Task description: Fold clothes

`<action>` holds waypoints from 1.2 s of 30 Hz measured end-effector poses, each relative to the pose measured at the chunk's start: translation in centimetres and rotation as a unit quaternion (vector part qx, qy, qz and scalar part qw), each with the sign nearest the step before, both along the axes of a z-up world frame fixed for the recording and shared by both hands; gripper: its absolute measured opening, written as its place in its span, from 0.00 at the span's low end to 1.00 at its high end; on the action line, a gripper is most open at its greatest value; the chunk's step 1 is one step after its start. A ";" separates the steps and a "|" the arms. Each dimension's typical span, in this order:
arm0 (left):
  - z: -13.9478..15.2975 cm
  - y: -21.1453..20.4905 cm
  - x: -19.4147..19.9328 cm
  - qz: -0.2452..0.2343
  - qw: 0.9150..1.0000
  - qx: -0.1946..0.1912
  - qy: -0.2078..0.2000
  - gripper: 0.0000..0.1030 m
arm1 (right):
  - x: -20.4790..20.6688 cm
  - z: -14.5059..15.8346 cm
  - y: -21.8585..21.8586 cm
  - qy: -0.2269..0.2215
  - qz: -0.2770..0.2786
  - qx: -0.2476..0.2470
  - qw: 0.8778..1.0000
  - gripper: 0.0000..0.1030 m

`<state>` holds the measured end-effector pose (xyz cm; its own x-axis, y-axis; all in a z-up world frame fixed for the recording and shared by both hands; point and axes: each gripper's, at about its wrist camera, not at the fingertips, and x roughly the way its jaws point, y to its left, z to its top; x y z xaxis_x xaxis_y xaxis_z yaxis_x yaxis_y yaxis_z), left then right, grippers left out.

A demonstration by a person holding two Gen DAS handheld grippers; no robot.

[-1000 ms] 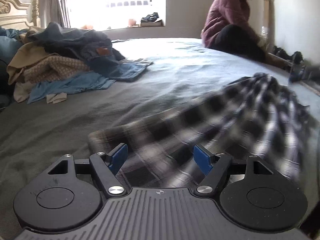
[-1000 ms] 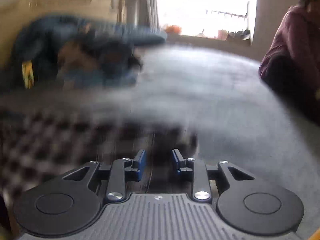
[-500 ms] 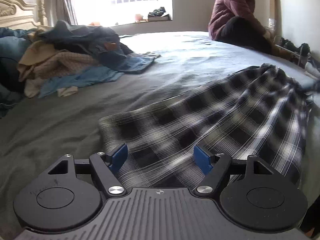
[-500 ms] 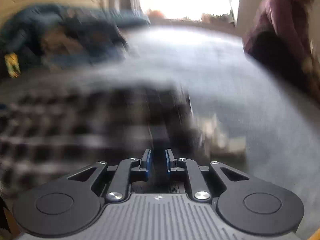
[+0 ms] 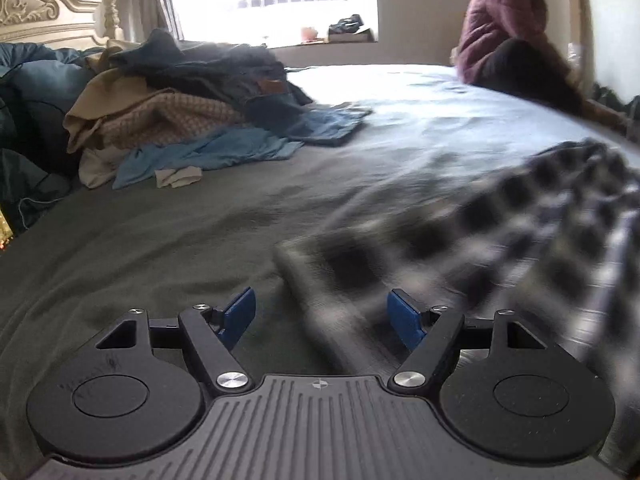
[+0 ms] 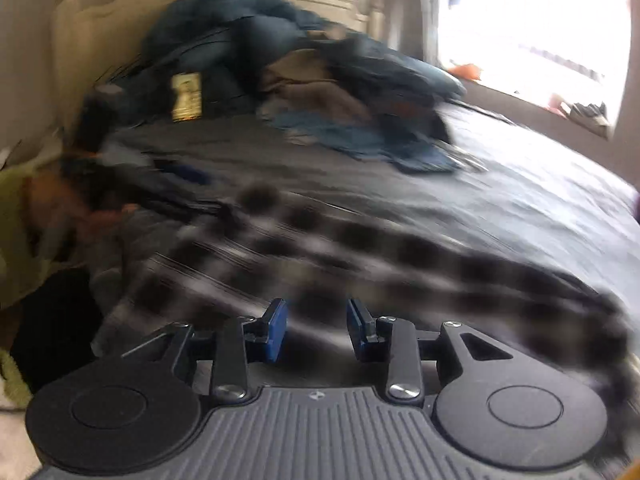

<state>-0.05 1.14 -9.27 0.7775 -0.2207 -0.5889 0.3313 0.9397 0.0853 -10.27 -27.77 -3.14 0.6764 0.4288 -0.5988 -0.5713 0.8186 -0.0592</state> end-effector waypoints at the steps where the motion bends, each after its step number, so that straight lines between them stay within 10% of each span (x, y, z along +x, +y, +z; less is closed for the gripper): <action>1: -0.5 0.3 0.8 0.007 1.000 0.000 0.003 0.71 | 0.6 -0.3 1.2 0.000 0.010 -0.002 1.000 0.34; 16: -2.1 4.4 6.1 0.076 0.987 -0.136 0.044 0.75 | -3.0 -2.7 5.5 0.101 0.061 -0.071 0.991 0.42; 27: 0.2 9.5 2.3 0.119 0.971 -0.198 0.060 0.75 | -9.9 -1.9 10.0 -0.016 0.088 -0.082 0.993 0.46; 36: -0.2 13.0 -2.2 0.153 0.967 -0.190 0.074 0.75 | -11.7 -8.1 15.9 -0.138 0.127 -0.193 0.963 0.50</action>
